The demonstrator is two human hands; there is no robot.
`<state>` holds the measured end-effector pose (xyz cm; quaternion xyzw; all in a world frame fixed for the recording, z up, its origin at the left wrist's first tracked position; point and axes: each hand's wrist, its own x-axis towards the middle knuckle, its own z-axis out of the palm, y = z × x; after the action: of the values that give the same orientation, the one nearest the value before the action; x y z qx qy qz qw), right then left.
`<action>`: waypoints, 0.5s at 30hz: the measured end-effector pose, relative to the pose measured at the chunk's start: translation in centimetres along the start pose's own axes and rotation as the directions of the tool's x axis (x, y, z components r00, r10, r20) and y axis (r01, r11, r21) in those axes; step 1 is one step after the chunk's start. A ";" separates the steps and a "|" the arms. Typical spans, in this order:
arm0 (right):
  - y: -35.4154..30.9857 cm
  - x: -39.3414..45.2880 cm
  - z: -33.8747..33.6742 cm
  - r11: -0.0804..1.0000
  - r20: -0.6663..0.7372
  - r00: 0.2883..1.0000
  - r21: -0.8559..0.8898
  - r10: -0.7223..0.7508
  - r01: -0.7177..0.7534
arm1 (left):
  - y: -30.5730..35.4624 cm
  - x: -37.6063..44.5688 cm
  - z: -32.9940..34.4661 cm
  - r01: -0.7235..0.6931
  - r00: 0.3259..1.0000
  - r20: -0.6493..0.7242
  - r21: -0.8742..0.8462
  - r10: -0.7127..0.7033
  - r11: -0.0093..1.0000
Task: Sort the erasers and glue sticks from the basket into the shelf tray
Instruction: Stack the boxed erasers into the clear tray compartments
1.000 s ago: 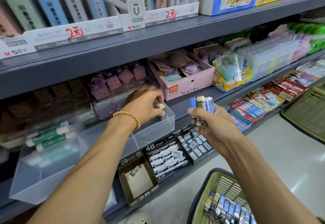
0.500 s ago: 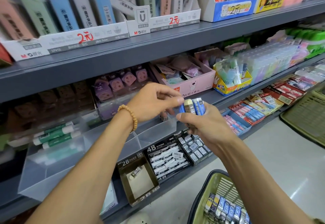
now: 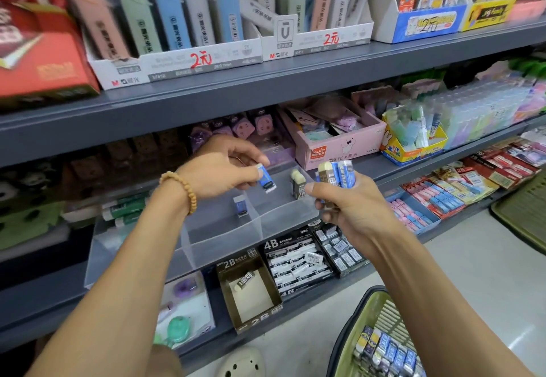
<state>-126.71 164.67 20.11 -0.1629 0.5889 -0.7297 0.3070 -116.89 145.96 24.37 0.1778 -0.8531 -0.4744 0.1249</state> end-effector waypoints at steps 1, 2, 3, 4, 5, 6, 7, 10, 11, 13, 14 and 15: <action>0.0 -0.1 0.1 1.000 0.004 1.000 -0.005 0.002 -0.002 | -0.4 -0.3 -0.5 0.015 1.000 -0.008 0.043 -0.015 0.999; 0.1 -0.2 0.2 1.000 0.007 1.000 -0.009 0.003 -0.003 | -0.7 -0.5 -1.0 0.026 1.000 -0.010 0.091 -0.025 0.996; 0.1 -0.3 0.3 1.000 0.007 1.000 -0.013 0.003 -0.003 | -1.0 -0.7 -1.4 0.032 0.999 -0.006 0.142 -0.032 0.989; 0.1 -0.3 0.4 1.000 0.006 1.000 -0.019 0.004 -0.004 | -1.3 -0.8 -1.6 0.037 0.999 -0.002 0.188 -0.037 0.981; 0.2 -0.4 0.5 1.000 0.004 1.000 -0.027 0.005 -0.005 | -1.6 -0.8 -1.8 0.038 0.999 -0.002 0.231 -0.039 0.972; 0.2 -0.4 0.5 0.999 0.001 1.000 -0.032 0.007 -0.007 | -1.8 -0.9 -1.9 0.039 0.999 -0.008 0.272 -0.038 0.962; 0.3 -0.4 0.5 0.999 -0.002 1.000 -0.036 0.010 -0.010 | -2.0 -0.9 -2.0 0.034 0.999 -0.014 0.306 -0.031 0.951; 0.2 -0.5 0.5 0.999 -0.008 1.000 -0.041 0.011 -0.012 | -2.0 -1.0 -2.2 0.011 1.000 -0.011 0.345 -0.007 0.939; 0.2 -0.5 0.6 0.999 -0.005 1.000 -0.042 0.012 -0.012 | -2.1 -1.1 -2.4 0.008 1.000 -0.009 0.345 -0.006 0.939; 0.1 -0.5 0.7 0.999 0.002 1.000 -0.048 0.008 -0.008 | -2.4 -1.0 -2.5 0.009 1.000 0.000 0.345 -0.009 0.939; 0.1 -0.5 0.8 0.999 0.006 1.000 -0.052 0.006 -0.006 | -2.7 -0.9 -2.4 0.011 1.000 0.000 0.355 -0.012 0.935; 0.1 -0.5 0.9 0.998 0.007 1.000 -0.055 0.005 -0.004 | -3.0 -0.8 -2.1 0.008 1.000 -0.004 0.378 -0.007 0.926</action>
<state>-125.74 164.34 20.32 -0.1727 0.6080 -0.7119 0.3062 -114.82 143.16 22.86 0.2022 -0.9278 -0.3012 0.0876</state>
